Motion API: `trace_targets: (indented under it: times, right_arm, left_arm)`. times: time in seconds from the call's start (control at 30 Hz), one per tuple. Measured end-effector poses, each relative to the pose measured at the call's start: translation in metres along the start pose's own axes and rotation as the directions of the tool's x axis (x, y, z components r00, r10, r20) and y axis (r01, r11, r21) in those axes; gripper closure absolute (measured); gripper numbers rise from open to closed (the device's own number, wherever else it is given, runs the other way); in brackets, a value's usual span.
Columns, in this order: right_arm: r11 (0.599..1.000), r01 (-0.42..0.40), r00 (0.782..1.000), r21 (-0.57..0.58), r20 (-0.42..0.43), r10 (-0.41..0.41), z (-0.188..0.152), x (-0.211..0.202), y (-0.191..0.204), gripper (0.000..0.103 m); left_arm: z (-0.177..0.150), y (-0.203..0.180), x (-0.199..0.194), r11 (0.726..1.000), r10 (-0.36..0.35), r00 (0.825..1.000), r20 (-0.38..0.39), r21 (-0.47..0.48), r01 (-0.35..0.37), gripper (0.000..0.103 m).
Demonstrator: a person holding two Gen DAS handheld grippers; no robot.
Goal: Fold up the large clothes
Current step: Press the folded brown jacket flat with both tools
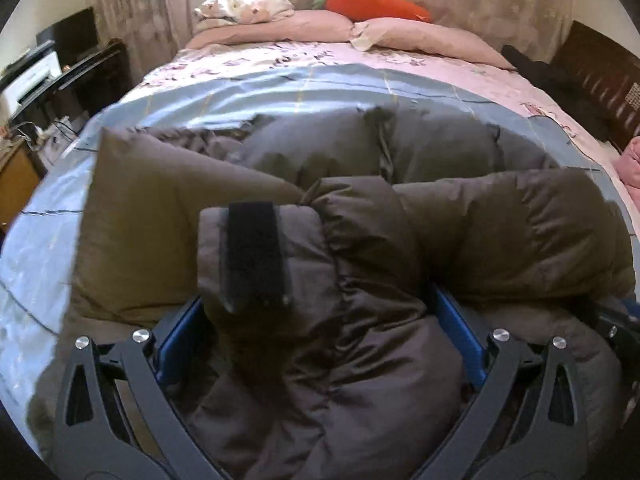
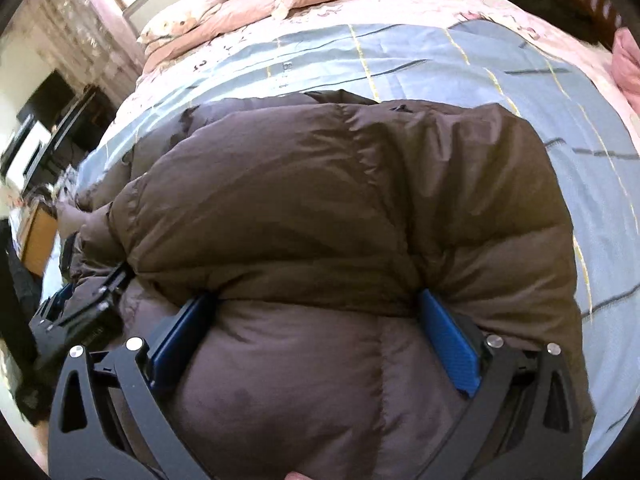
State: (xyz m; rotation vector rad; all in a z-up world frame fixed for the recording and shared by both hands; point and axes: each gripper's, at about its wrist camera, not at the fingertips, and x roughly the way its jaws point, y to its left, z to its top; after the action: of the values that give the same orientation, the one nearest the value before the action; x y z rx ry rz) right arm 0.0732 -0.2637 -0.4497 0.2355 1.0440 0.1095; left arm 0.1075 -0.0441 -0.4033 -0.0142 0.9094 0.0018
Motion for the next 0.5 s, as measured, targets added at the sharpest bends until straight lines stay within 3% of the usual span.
trace_targets:
  times: [0.13,0.23,0.3,0.37,0.4,0.5]
  right_arm:
    - [0.999,0.034,0.999,0.000,0.003,-0.034,0.005,-0.008,0.006,0.001]
    - [0.999,0.038,0.984,-0.023,0.173,-0.033,0.013,-0.045,0.014,0.001]
    - [0.990,0.130,0.965,-0.045,0.237,-0.116,0.017,-0.054,0.015,0.001]
    - [0.978,0.200,0.961,-0.066,0.209,-0.183,0.017,-0.034,0.008,0.001]
    - [0.974,0.215,0.967,-0.069,0.155,-0.203,0.010,-0.010,0.000,0.001]
    - [0.983,0.181,0.972,-0.020,0.158,-0.175,0.005,-0.003,-0.008,0.001]
  left_arm:
    - [-0.007,0.008,0.008,1.000,-0.029,1.000,-0.011,0.007,0.029,0.002]
    - [-0.013,0.001,0.007,1.000,-0.022,1.000,0.006,0.018,0.022,0.002]
    - [-0.016,-0.002,0.005,1.000,-0.020,1.000,0.017,0.019,0.020,0.002]
    - [-0.020,-0.005,0.000,1.000,-0.018,0.999,0.027,0.018,0.018,0.002]
    - [-0.023,-0.006,-0.002,1.000,-0.016,0.999,0.032,0.019,0.016,0.002]
    - [-0.023,-0.007,-0.001,1.000,-0.006,0.999,0.032,0.026,0.005,0.002]
